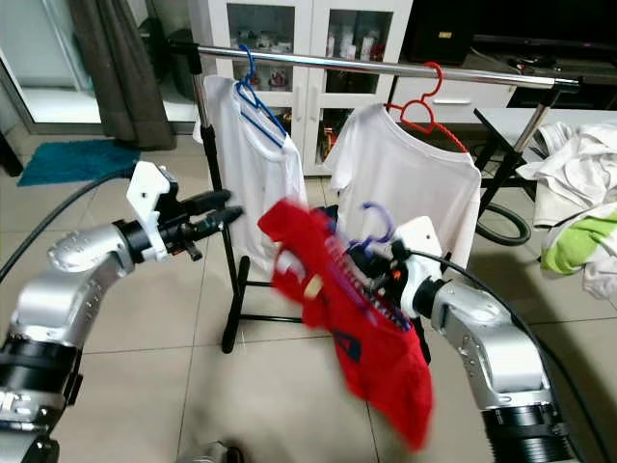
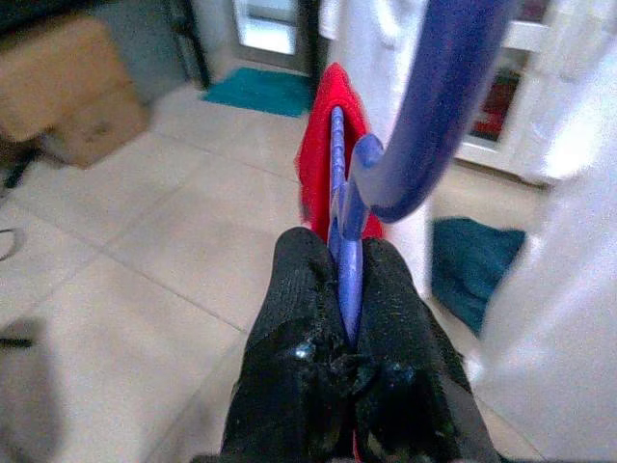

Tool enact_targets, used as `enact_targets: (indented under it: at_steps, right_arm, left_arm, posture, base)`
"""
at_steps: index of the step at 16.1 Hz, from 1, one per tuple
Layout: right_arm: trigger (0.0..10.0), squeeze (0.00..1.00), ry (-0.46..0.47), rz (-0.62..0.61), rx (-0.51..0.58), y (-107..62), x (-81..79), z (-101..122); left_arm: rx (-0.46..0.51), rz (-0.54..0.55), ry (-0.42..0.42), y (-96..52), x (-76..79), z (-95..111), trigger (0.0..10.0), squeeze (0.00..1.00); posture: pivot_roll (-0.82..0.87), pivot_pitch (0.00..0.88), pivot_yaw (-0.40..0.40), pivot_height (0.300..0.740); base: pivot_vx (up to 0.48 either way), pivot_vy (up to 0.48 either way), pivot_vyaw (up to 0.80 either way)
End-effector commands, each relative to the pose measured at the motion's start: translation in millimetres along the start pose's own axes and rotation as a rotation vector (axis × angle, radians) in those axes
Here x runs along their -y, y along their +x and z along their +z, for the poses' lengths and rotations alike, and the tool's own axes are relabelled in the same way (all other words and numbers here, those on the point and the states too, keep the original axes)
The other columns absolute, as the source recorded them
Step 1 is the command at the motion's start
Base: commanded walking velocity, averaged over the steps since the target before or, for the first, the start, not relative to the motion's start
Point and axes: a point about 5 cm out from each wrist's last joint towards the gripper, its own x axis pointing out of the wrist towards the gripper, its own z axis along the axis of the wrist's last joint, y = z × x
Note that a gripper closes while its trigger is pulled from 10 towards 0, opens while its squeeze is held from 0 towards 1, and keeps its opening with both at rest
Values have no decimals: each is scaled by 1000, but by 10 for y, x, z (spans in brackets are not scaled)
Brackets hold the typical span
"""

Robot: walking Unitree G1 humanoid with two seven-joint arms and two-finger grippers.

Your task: Hang hanger

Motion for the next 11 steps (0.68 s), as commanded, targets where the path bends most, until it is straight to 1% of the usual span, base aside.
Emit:
enact_targets:
  at_steps: [1,2,3,4,5,6,7,8,9,10,11]
  right_arm:
    - [10000,0,71,-160,32,-19,113,19]
    - [10000,0,147,-237,46,-14,127,-28]
    - [10000,0,129,-290,34,-5,123,-68]
    - [10000,0,85,-328,54,-3,99,-77]
    - [10000,0,48,-399,50,-19,102,-127]
    - [10000,0,49,-399,29,-27,79,-179]
    - [10000,0,41,-416,25,-28,67,-187]
    - [10000,0,63,-442,36,-16,46,-174]
    - [10000,0,95,-422,53,15,2,-146]
    - [10000,0,52,-369,29,86,-78,-137]
    - [10000,0,32,-358,46,123,-98,-118]
  left_arm:
    - [5,138,-43,-37,-27,-66,10000,0]
    - [26,207,-109,-60,-7,-112,10000,0]
    - [-37,285,-115,-82,-6,-195,10000,0]
    - [-59,355,-121,-107,3,-244,10000,0]
    - [-64,432,-108,-146,10,-265,10000,0]
    - [-72,471,-75,-169,25,-269,10000,0]
    - [-73,478,-63,-170,51,-268,10000,0]
    - [-69,483,-58,-164,96,-261,10000,0]
    - [-72,475,-59,-148,139,-257,10000,0]
    - [-81,453,-48,-113,186,-251,10000,0]
    - [-77,453,-55,-93,201,-245,10000,0]
  posture:
    - [-39,0,-9,740]
    - [-37,0,-10,740]
    - [-36,0,-9,740]
    - [-36,0,-5,740]
    - [-40,0,1,740]
    - [-40,0,1,740]
    - [-40,0,1,740]
    - [-40,0,1,740]
    - [-43,0,11,740]
    - [-48,0,17,740]
    - [-46,0,15,740]
  base:
    - [0,0,0]
    - [0,0,0]
    - [0,0,0]
    - [0,0,0]
    - [0,0,0]
    - [255,0,0]
    - [304,0,0]
    - [349,0,0]
    - [364,0,0]
    - [364,0,0]
    - [371,0,0]
